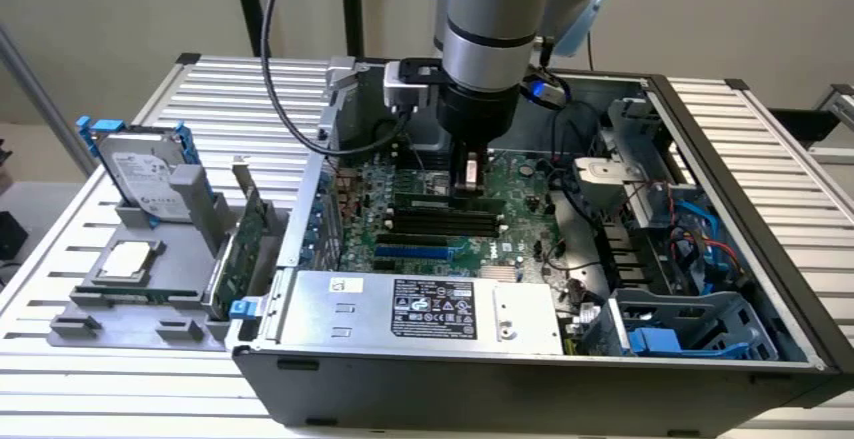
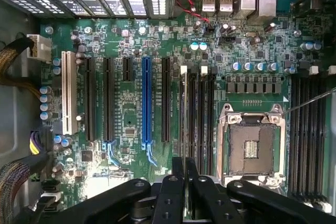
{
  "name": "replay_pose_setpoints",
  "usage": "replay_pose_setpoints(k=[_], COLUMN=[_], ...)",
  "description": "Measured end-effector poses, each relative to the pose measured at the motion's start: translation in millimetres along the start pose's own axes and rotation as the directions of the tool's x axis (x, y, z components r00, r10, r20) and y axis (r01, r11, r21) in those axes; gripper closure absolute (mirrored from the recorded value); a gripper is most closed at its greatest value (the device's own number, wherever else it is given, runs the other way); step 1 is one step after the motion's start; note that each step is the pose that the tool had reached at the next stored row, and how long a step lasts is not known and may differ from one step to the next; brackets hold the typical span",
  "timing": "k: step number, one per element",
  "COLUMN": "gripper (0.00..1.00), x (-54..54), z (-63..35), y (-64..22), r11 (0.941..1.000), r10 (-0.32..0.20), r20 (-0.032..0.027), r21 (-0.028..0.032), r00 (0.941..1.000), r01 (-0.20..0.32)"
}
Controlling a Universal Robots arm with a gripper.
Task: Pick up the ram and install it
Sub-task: 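Insert the ram into the slot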
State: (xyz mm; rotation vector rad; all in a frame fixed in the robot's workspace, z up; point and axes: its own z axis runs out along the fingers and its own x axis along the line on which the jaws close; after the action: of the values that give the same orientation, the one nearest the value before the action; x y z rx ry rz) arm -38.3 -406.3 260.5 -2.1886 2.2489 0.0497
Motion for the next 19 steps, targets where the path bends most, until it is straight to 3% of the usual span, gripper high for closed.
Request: replay_pose_setpoints(k=[13, 16, 19], gripper=[1.0, 1.0, 1.0], x=[-3.4, -4.6, -5.6], z=[21.5, 22.6, 23.7], y=[-0.4, -0.3, -0.3], r11=[1.0, 1.0, 1.0], r10=[-0.002, -0.003, -0.006], r20=[-0.0012, -0.0055, -0.0145], r21=[-0.0001, 0.0001, 0.0001], r00=[1.0, 1.0, 0.9999], r01=[0.002, 0.003, 0.006])
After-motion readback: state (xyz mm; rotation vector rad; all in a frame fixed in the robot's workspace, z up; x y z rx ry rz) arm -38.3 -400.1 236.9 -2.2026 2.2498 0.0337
